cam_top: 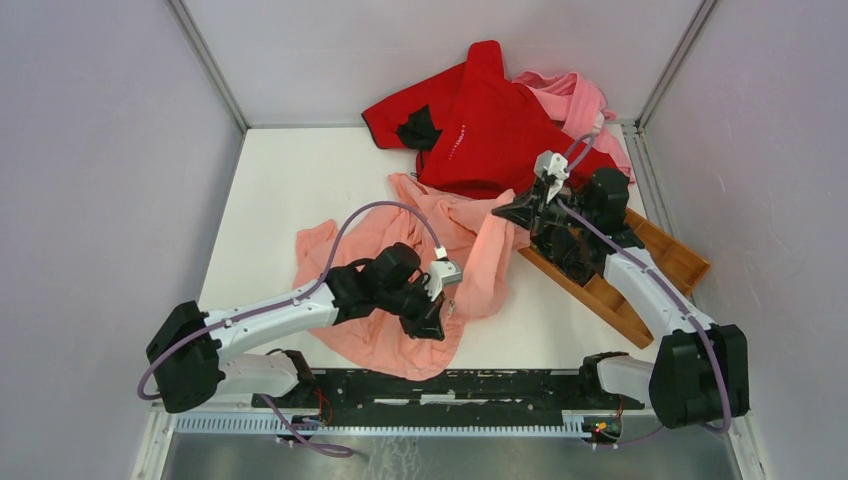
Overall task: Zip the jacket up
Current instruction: Adjust the zipper on the jacket.
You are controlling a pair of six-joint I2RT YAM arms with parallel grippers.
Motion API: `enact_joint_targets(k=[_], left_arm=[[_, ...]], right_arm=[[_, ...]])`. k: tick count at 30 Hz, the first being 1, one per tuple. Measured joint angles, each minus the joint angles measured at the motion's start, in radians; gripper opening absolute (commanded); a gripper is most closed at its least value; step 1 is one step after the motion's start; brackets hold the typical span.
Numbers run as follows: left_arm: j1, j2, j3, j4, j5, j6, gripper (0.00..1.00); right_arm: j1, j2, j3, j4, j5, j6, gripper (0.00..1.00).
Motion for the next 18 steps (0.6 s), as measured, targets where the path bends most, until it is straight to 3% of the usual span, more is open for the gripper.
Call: enact_joint_targets(k=[18], left_arm=[[0.001, 0.062, 0.046, -0.089, -0.029, -0.106, 0.02]], right_arm=[[-0.002, 0.132, 0.113, -0.112, 0.077, -0.101, 0.00]])
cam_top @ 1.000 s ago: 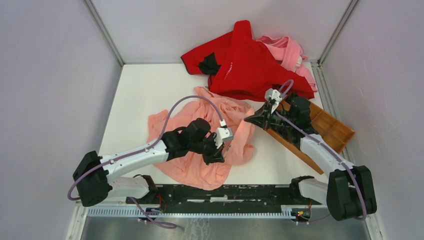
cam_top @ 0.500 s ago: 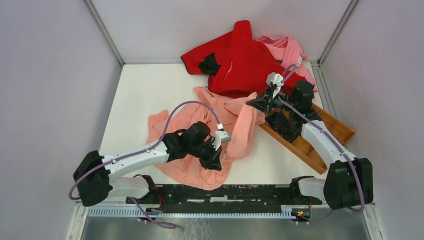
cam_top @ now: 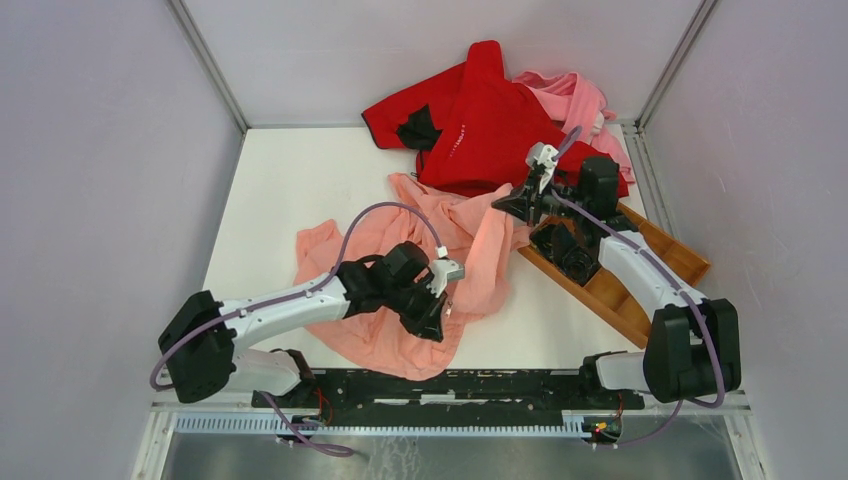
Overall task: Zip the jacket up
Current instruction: Adjust the zipper on the jacket.
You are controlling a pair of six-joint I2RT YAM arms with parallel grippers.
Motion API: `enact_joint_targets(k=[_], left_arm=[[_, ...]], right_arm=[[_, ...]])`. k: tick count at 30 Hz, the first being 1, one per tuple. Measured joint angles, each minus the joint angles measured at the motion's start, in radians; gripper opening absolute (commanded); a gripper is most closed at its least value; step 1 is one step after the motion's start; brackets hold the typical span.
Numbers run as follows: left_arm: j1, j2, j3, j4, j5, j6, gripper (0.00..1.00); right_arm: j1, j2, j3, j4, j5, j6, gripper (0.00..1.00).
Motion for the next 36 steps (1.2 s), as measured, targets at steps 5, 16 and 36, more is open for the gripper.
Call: enact_joint_targets(k=[5, 16, 36], left_arm=[[0.012, 0.060, 0.012, -0.016, -0.015, -0.016, 0.02], [0.061, 0.172, -0.022, 0.036, 0.100, -0.079, 0.02], [0.105, 0.267, -0.071, 0.163, 0.066, -0.096, 0.02]], right_arm=[[0.000, 0.000, 0.001, -0.002, -0.009, -0.005, 0.00], [0.020, 0.002, -0.167, 0.404, -0.076, 0.230, 0.00], [0.007, 0.013, -0.193, 0.316, 0.148, 0.118, 0.00]])
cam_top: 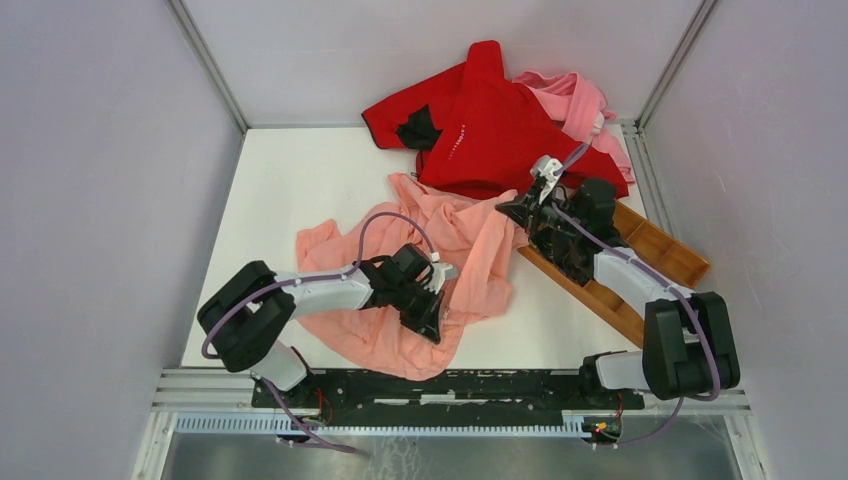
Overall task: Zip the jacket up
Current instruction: Adjust the zipper on the jacket.
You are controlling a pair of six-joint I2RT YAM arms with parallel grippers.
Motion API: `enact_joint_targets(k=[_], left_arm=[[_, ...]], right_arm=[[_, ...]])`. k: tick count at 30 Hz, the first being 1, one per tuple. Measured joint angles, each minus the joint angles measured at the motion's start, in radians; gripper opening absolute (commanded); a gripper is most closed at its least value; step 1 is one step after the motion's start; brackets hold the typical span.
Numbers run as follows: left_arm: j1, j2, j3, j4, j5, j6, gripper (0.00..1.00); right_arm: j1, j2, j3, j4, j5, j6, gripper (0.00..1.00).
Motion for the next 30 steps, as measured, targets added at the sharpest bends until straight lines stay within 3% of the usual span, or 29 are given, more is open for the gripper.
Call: enact_joint_targets(k=[9, 17, 30], left_arm=[[0.000, -0.048, -0.046, 0.047, -0.001, 0.000, 0.02], [0.000, -0.111, -0.043, 0.013, 0.023, 0.002, 0.02], [-0.002, -0.166, 0.008, 0.008, 0.046, 0.021, 0.02]], right_arm=[[-0.035, 0.000, 0.000, -0.047, 0.005, -0.045, 0.00], [-0.047, 0.038, 0.001, -0.033, -0.145, -0.067, 0.00], [-0.019, 0.045, -0.049, 0.002, -0.244, -0.091, 0.03]])
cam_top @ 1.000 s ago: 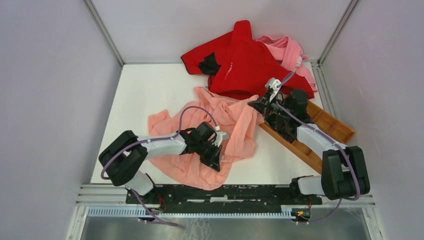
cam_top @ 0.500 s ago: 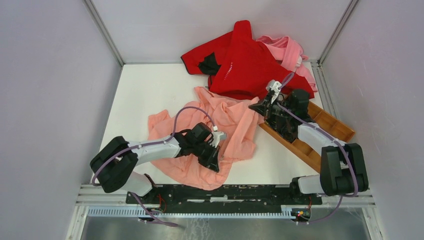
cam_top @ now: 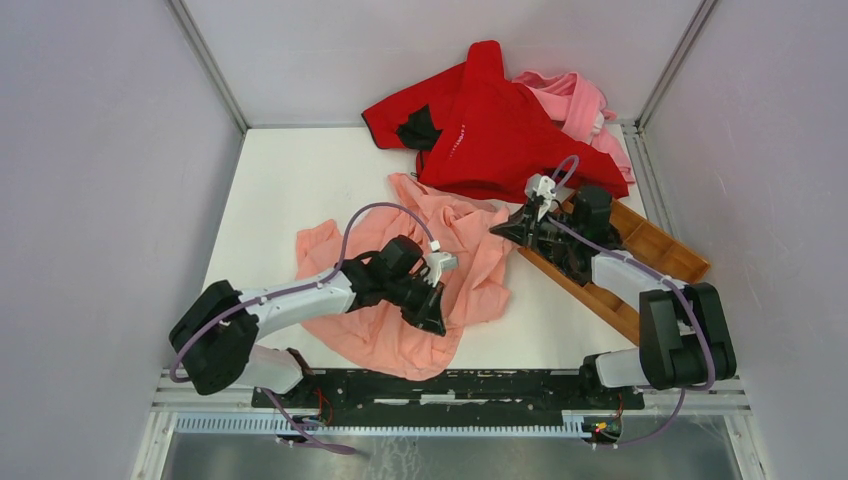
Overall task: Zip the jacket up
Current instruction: Adjust the zipper on the jacket.
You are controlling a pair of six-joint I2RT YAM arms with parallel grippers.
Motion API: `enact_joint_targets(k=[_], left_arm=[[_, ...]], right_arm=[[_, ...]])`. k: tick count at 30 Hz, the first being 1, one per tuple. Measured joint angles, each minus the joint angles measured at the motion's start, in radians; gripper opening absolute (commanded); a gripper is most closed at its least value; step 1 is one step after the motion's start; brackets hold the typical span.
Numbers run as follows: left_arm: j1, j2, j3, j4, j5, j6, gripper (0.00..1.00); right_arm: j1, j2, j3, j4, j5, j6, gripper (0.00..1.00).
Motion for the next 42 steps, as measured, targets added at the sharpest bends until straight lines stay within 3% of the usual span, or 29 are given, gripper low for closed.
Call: enact_joint_targets(k=[14, 25, 29, 35, 42], left_arm=[[0.000, -0.055, 0.010, -0.003, -0.003, 0.001, 0.02], [0.000, -0.087, -0.012, 0.019, 0.000, 0.025, 0.02], [0.000, -0.086, -0.030, 0.026, 0.005, 0.024, 0.02], [0.000, -0.039, -0.030, 0.038, 0.036, -0.011, 0.02], [0.007, -0.005, -0.023, -0.038, 0.051, -0.022, 0.02]], right_arm=[[0.006, -0.056, -0.029, -0.098, -0.060, -0.192, 0.07], [0.006, -0.072, -0.029, -0.197, -0.106, -0.351, 0.04], [0.006, -0.072, -0.027, -0.180, -0.103, -0.284, 0.01], [0.006, -0.132, -0.031, 0.016, -0.053, -0.009, 0.00], [0.002, -0.217, -0.028, 0.040, 0.066, 0.026, 0.00]])
